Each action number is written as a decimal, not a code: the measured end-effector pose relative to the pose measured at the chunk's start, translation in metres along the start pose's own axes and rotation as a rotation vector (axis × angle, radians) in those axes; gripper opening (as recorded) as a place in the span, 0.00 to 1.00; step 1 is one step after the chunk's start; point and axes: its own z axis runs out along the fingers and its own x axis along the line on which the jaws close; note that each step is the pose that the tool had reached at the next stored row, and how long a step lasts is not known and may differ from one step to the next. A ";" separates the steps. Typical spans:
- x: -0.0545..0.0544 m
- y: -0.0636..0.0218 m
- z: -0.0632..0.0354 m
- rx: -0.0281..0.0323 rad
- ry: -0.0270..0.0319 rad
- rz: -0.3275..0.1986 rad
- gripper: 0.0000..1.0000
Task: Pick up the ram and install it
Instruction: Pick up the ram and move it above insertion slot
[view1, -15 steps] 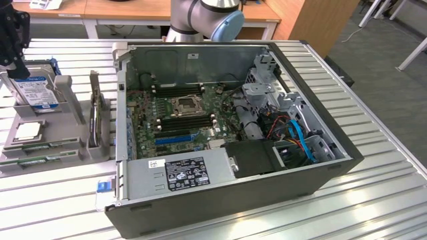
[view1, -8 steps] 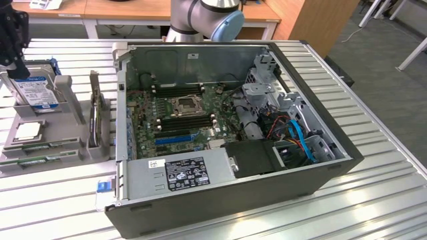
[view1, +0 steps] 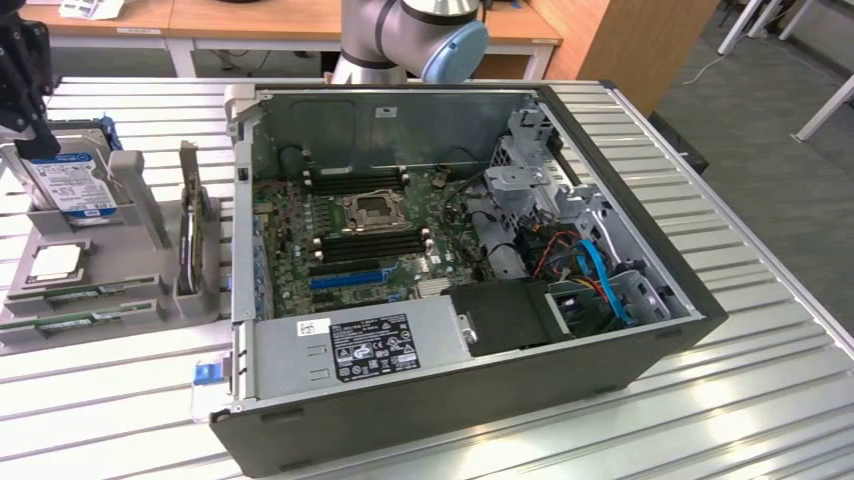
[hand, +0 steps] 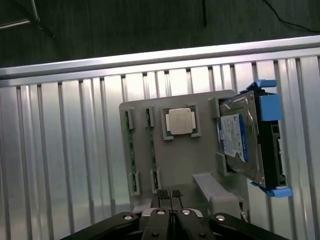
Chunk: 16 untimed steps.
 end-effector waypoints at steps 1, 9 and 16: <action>0.000 0.0000 0.0001 0.0005 0.0005 -0.015 0.10; 0.000 0.0000 0.0004 0.0044 0.0047 -0.135 0.10; 0.000 0.0001 0.0004 0.0098 0.0030 -0.144 0.10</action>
